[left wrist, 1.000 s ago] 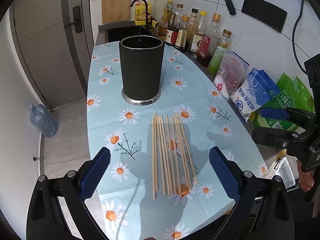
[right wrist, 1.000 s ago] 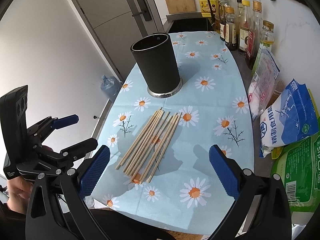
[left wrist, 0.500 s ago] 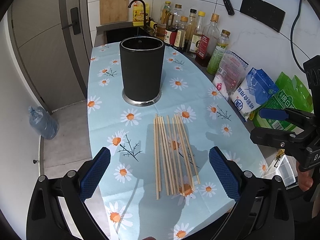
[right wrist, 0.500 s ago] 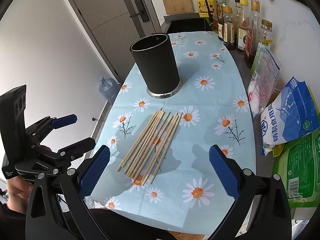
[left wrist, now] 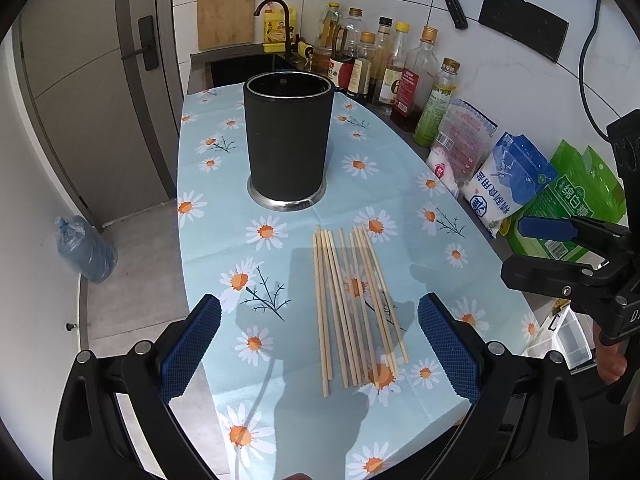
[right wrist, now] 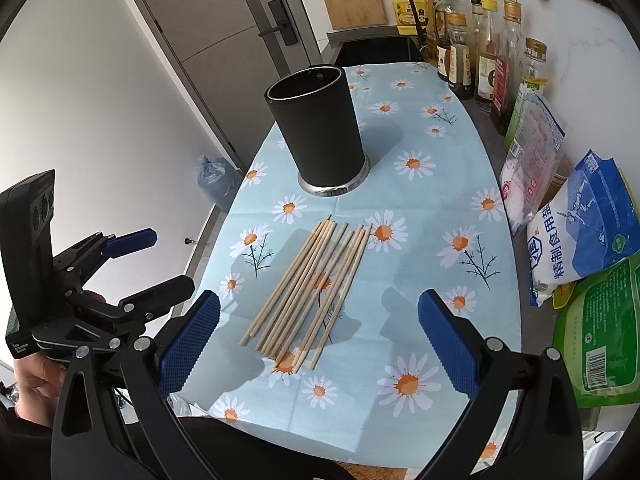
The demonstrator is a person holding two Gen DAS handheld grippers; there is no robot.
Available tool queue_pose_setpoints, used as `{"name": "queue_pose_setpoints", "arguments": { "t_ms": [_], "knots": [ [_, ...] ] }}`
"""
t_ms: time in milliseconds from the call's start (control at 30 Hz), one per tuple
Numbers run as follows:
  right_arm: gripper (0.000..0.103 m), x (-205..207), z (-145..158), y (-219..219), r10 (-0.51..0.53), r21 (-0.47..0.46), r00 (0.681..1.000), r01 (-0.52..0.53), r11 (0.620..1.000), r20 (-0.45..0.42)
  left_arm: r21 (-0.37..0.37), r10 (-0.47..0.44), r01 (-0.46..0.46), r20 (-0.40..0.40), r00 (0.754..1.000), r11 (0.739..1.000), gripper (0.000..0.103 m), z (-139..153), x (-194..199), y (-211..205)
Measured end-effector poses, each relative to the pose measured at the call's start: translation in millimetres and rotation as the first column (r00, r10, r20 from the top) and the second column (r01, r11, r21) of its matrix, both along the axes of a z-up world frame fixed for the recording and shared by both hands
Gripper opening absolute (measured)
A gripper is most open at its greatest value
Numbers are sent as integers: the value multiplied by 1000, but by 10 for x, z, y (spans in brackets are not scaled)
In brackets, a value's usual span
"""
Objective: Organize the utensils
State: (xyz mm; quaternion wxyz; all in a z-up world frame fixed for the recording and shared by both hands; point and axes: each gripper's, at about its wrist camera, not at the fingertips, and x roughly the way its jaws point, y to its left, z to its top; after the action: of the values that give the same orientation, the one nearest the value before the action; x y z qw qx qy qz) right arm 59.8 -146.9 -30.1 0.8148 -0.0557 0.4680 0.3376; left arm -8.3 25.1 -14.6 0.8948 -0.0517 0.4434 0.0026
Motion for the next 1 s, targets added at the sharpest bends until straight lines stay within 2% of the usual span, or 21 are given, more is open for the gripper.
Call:
{"name": "queue_pose_setpoints", "arguments": {
  "t_ms": [567,667,833,1000],
  "knots": [
    [98,36,-23,38,-8,2,1000,8,1000,-9,2,-9,9,-7,1000,1000,96,-30,17,56],
    [98,48,-51,38,-17,3,1000,17,1000,-19,-23,-15,15,-20,1000,1000,96,-76,54,82],
    [98,168,-154,3,-41,15,996,42,999,-85,-59,-47,45,-25,999,997,96,-118,106,114],
    [98,341,-330,18,-51,36,982,58,998,-181,-88,-77,70,-72,994,994,96,-244,228,137]
  ]
}}
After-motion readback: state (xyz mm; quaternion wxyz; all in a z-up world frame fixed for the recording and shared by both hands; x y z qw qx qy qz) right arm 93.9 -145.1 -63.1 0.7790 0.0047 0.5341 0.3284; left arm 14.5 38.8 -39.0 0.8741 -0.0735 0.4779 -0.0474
